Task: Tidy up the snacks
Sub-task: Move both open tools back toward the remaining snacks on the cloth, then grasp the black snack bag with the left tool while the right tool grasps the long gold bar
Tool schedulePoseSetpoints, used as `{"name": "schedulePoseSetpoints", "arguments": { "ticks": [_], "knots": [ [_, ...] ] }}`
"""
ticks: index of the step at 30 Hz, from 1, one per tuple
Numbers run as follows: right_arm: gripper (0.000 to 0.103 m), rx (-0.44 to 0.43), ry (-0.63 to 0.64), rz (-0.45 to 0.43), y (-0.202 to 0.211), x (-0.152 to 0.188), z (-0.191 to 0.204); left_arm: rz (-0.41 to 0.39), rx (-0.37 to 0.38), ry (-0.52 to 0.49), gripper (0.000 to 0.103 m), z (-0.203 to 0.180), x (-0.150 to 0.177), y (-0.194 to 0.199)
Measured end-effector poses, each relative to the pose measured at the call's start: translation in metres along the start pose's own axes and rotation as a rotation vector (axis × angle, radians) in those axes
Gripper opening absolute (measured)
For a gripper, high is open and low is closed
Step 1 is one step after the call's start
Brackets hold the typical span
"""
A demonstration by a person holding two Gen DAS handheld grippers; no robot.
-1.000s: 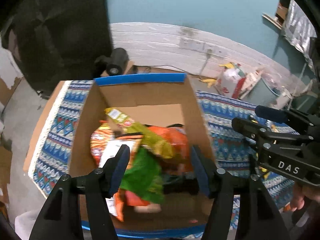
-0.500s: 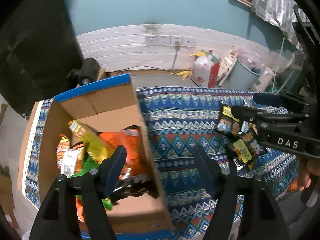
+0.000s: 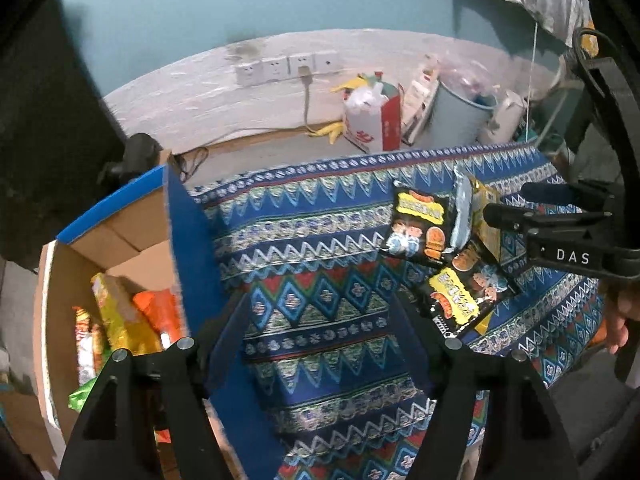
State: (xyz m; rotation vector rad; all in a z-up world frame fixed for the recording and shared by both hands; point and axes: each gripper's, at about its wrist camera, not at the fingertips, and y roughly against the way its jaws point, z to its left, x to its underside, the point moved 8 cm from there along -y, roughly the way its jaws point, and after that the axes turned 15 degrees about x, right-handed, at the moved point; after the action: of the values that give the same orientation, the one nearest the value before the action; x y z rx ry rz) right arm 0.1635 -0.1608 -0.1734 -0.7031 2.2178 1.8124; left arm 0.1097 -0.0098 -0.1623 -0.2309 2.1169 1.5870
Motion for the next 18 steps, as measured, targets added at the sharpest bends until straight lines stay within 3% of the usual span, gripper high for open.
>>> {"name": "schedulePoseSetpoints", "arguments": {
  "ticks": [8, 18],
  "knots": [
    [0.067, 0.037, -0.058, 0.096, -0.042, 0.028, -0.040, 0.052, 0.012, -0.047, 0.073, -0.022, -0.003, -0.033],
    [0.067, 0.039, -0.073, 0.177, -0.083, 0.047, -0.051, 0.105, 0.022, -0.082, 0.073, -0.038, -0.008, -0.071]
  ]
}}
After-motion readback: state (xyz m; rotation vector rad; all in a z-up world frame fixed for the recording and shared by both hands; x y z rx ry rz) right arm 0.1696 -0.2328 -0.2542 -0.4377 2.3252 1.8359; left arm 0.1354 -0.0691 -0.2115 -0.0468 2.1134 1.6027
